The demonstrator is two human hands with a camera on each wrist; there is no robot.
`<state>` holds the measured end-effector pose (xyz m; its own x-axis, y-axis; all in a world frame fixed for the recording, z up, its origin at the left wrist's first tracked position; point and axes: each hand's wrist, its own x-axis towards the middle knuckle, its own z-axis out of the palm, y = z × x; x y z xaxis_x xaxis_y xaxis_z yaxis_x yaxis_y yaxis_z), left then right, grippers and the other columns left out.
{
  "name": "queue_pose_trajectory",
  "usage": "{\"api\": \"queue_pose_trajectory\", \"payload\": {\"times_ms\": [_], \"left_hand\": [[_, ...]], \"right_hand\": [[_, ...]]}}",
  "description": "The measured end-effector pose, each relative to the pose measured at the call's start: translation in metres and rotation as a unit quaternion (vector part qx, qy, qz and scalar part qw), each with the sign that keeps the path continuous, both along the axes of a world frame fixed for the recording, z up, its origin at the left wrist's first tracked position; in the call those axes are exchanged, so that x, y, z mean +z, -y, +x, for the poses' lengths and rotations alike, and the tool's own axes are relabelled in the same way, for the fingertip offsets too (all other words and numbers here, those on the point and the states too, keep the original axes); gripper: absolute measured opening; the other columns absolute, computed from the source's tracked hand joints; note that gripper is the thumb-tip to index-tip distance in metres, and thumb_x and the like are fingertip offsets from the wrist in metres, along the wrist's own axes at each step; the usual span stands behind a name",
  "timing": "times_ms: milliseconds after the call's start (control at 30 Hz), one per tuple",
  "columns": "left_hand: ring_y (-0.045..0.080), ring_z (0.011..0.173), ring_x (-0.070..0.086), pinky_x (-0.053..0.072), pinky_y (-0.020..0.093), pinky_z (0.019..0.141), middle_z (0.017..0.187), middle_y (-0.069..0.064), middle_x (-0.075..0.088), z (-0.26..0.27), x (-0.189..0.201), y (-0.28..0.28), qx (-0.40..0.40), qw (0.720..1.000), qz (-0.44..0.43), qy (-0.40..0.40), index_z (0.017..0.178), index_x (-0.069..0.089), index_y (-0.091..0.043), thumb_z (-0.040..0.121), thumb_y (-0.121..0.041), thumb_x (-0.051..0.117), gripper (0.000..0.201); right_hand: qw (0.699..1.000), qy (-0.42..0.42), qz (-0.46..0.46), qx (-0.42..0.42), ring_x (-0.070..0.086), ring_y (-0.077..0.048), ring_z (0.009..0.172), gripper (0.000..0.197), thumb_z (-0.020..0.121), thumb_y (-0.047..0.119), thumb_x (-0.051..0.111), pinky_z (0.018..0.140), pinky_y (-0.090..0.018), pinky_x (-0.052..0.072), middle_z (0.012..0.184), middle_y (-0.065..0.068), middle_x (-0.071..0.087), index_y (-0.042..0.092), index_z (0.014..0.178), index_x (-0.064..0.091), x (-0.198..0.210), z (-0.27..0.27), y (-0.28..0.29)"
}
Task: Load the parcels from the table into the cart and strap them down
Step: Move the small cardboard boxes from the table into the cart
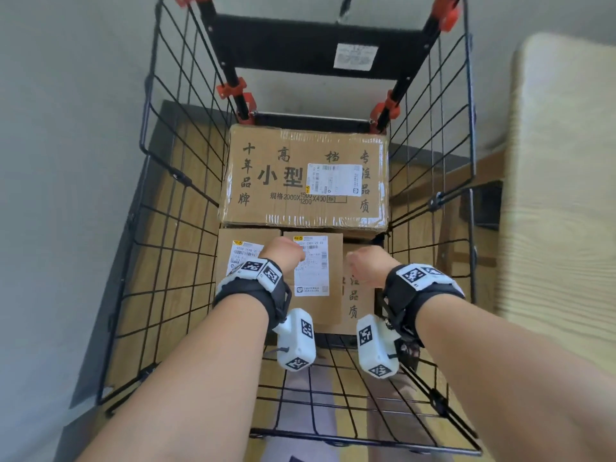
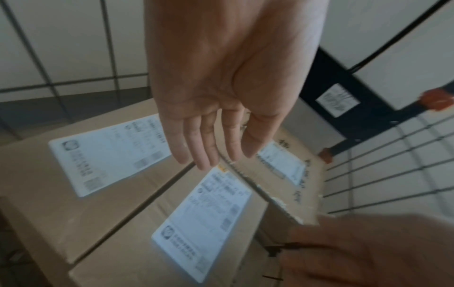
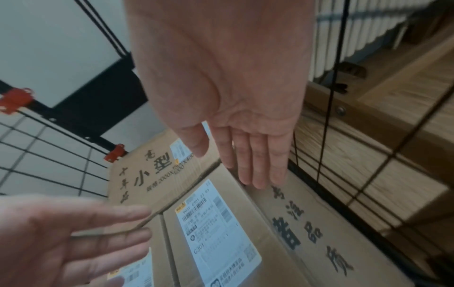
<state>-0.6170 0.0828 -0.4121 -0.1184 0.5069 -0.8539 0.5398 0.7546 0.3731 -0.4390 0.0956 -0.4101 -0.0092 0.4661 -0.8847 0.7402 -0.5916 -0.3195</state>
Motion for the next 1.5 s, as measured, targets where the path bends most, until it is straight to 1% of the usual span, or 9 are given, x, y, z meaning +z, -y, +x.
{"api": "queue_pose_trajectory", "payload": {"times_ms": [67, 200, 300, 400, 533, 700, 967, 1267, 1500], "left_hand": [[0.018, 0.074, 0.052, 0.047, 0.028, 0.073, 0.075, -0.003, 0.051, 0.013, 0.021, -0.006, -0.005, 1.000, 0.017, 0.024, 0.072, 0.052, -0.021, 0.092, -0.009, 0.055, 0.023], [0.023, 0.094, 0.056, 0.049, 0.036, 0.093, 0.099, 0.008, 0.059, 0.039, 0.078, -0.028, -0.111, 0.992, 0.054, 0.009, 0.098, 0.063, -0.011, 0.093, -0.012, 0.055, 0.009], [0.023, 0.104, 0.062, 0.051, 0.032, 0.083, 0.114, 0.009, 0.065, 0.059, 0.119, -0.048, -0.210, 0.970, 0.106, -0.069, 0.112, 0.066, -0.005, 0.094, -0.014, 0.053, 0.024], [0.025, 0.100, 0.065, 0.046, 0.028, 0.069, 0.111, 0.009, 0.067, 0.089, 0.158, -0.060, -0.327, 0.920, 0.159, -0.147, 0.111, 0.066, -0.009, 0.095, -0.017, 0.050, 0.024], [0.029, 0.101, 0.064, 0.047, 0.033, 0.073, 0.113, 0.010, 0.066, 0.142, 0.195, -0.060, -0.449, 0.847, 0.192, -0.210, 0.113, 0.064, -0.012, 0.092, -0.019, 0.052, 0.025], [0.031, 0.107, 0.061, 0.050, 0.035, 0.080, 0.121, 0.011, 0.060, 0.214, 0.221, -0.045, -0.506, 0.806, 0.226, -0.210, 0.120, 0.059, -0.012, 0.089, -0.017, 0.050, 0.032], [0.026, 0.113, 0.059, 0.050, 0.033, 0.087, 0.125, 0.007, 0.061, 0.345, 0.245, -0.014, -0.553, 0.761, 0.253, -0.225, 0.126, 0.057, -0.014, 0.091, -0.015, 0.047, 0.036], [0.028, 0.113, 0.058, 0.048, 0.034, 0.088, 0.123, 0.009, 0.062, 0.489, 0.258, 0.023, -0.560, 0.749, 0.275, -0.221, 0.125, 0.057, -0.013, 0.091, -0.016, 0.048, 0.036], [0.029, 0.111, 0.056, 0.048, 0.036, 0.087, 0.123, 0.010, 0.058, 0.562, 0.277, 0.038, -0.546, 0.752, 0.304, -0.211, 0.120, 0.056, -0.014, 0.088, -0.015, 0.047, 0.033]], "right_hand": [[0.999, 0.006, 0.030, 0.036, 0.056, -0.034, 0.120, 0.038, 0.100, 0.020, 0.043, 0.099, -0.039, 0.046, 0.129, -0.020, 0.059, 0.001, 0.129, 0.057, 0.025, 0.003, -0.005], [0.987, 0.036, 0.091, 0.127, 0.058, -0.031, 0.115, 0.035, 0.098, 0.022, 0.044, 0.094, -0.035, 0.046, 0.124, -0.015, 0.062, 0.005, 0.123, 0.062, 0.079, 0.013, -0.018], [0.960, 0.077, 0.180, 0.199, 0.062, -0.027, 0.106, 0.032, 0.098, 0.023, 0.043, 0.093, -0.036, 0.051, 0.117, -0.011, 0.065, 0.009, 0.118, 0.065, 0.125, 0.021, -0.026], [0.903, 0.150, 0.244, 0.319, 0.064, -0.027, 0.099, 0.030, 0.095, 0.018, 0.042, 0.087, -0.039, 0.054, 0.112, -0.008, 0.067, 0.014, 0.115, 0.064, 0.171, 0.037, -0.026], [0.844, 0.215, 0.277, 0.407, 0.065, -0.029, 0.100, 0.026, 0.091, 0.015, 0.048, 0.077, -0.035, 0.052, 0.108, -0.007, 0.067, 0.013, 0.111, 0.064, 0.214, 0.081, -0.023], [0.837, 0.270, 0.262, 0.397, 0.063, -0.029, 0.100, 0.024, 0.090, 0.011, 0.050, 0.075, -0.034, 0.051, 0.110, -0.008, 0.065, 0.010, 0.109, 0.065, 0.240, 0.164, -0.001], [0.860, 0.294, 0.273, 0.316, 0.062, -0.027, 0.106, 0.024, 0.092, 0.015, 0.049, 0.077, -0.033, 0.049, 0.115, -0.008, 0.063, 0.012, 0.111, 0.063, 0.262, 0.302, 0.047], [0.859, 0.314, 0.290, 0.281, 0.060, -0.028, 0.108, 0.024, 0.090, 0.017, 0.050, 0.084, -0.036, 0.051, 0.117, -0.008, 0.062, 0.015, 0.111, 0.064, 0.278, 0.446, 0.082], [0.862, 0.320, 0.300, 0.255, 0.060, -0.027, 0.106, 0.023, 0.090, 0.020, 0.052, 0.083, -0.036, 0.052, 0.115, -0.007, 0.062, 0.016, 0.109, 0.063, 0.292, 0.523, 0.100]]}}
